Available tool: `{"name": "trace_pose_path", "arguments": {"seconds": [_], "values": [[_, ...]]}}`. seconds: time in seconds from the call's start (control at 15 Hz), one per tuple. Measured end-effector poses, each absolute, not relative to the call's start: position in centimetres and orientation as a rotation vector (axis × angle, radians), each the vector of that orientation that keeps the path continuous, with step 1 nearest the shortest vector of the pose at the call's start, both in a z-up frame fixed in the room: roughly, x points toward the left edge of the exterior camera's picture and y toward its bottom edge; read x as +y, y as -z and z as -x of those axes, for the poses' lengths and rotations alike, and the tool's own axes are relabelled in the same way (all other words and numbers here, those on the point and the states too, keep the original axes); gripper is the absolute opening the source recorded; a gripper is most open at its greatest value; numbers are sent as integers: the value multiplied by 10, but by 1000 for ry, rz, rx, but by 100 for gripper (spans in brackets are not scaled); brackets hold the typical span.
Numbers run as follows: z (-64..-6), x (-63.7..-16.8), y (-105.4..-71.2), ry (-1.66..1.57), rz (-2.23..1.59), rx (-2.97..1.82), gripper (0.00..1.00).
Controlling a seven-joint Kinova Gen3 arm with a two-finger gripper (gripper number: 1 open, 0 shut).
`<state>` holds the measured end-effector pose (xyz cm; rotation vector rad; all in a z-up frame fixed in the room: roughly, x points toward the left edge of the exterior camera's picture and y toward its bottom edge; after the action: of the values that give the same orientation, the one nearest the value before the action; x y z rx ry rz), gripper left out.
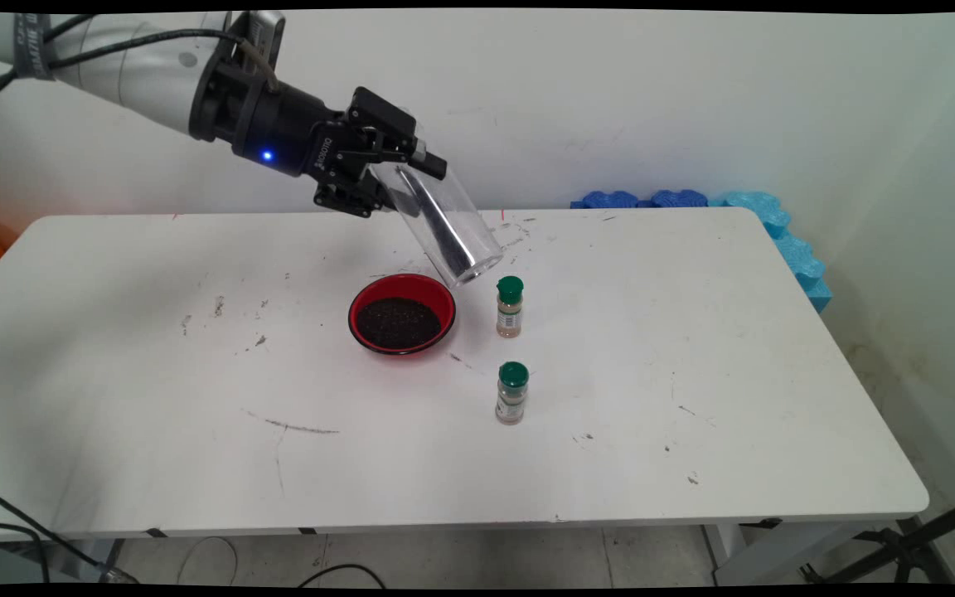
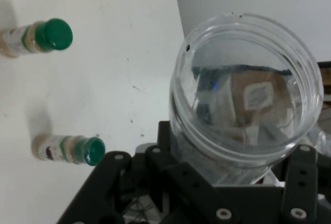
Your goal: Pour the black seasoning powder in the red bowl
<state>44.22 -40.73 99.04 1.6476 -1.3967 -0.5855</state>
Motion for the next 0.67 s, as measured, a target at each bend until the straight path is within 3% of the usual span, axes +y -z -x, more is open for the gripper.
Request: {"name": "trace_pose_path", "arguments": {"seconds": [0.67], "values": [[-431,-393,-1015,346,-1304,-1741,0]]}}
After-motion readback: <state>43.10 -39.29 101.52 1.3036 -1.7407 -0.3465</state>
